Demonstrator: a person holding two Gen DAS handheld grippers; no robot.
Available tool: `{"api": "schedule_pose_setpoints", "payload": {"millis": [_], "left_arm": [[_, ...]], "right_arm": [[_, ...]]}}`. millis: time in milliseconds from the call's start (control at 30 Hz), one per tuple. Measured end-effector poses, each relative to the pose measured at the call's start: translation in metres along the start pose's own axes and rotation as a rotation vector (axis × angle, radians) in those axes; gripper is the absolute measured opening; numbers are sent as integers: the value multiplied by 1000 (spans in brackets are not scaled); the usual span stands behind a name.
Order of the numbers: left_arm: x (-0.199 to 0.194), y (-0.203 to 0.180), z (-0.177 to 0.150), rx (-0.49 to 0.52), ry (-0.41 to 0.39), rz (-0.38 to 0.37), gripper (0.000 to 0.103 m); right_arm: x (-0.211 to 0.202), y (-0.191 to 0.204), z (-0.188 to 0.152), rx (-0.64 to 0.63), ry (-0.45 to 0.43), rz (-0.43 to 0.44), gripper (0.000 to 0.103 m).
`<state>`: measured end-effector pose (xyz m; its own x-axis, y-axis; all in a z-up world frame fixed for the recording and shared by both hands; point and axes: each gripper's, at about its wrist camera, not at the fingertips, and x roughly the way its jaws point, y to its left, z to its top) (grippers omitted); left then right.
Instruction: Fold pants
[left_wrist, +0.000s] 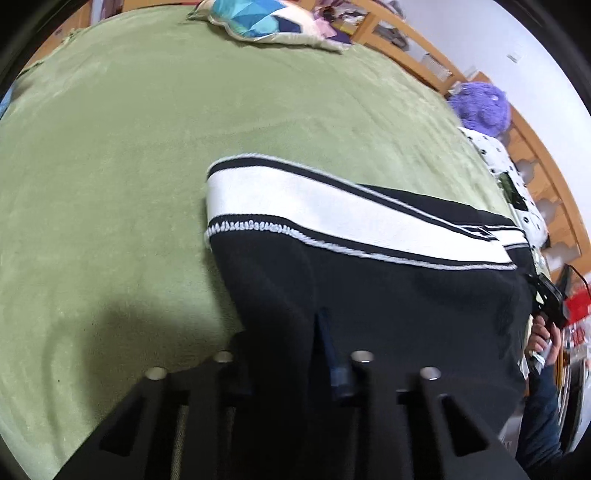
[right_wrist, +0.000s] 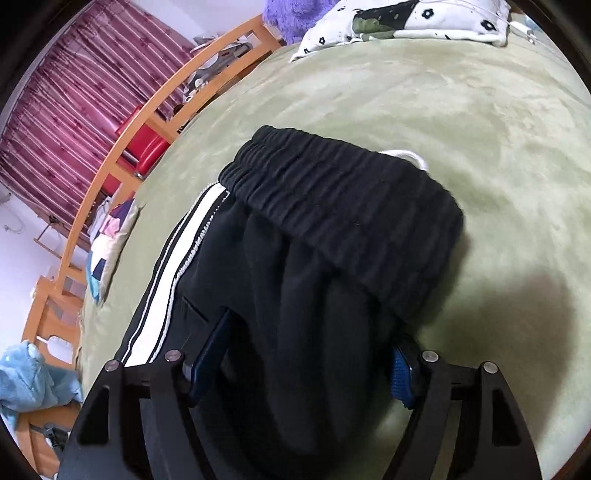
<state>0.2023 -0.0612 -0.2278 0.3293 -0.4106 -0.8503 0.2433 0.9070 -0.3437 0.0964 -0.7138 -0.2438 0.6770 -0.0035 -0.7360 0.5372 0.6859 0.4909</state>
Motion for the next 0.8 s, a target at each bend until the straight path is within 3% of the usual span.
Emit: {"api": "schedule_pose_setpoints", "payload": {"millis": [67,133,200,367,500,600,733,800], "left_arm": [[-9,-7,0,24,-19,17,18],[-22,-8,3,12,-45,2,17],[-38,-4,7,0,-64,-20,13],[-87,20,10,-4,-112,-78,10],[-125,41,11,38,-177,5,10],[-163,84,14,-7,-226,42,10],[-193,134,15,-51,-260,124,10],[-194,156,11,-69,-255,147,10]], "right_arm": [[-6,4,-1,10,-20,23,28],[-20,18,-4,-10,-59,4,23],[-40,46,-6,-72,-105,-45,22],[-98,107,-15,-141,-201,4,20],[-127,151,-33,-188,-221,74,20],[-133,186,-57,-230,-196,139,20],[-119,228,-96,-275,-155,209,20],[-96,237,-112,-271,-92,217,20]]}}
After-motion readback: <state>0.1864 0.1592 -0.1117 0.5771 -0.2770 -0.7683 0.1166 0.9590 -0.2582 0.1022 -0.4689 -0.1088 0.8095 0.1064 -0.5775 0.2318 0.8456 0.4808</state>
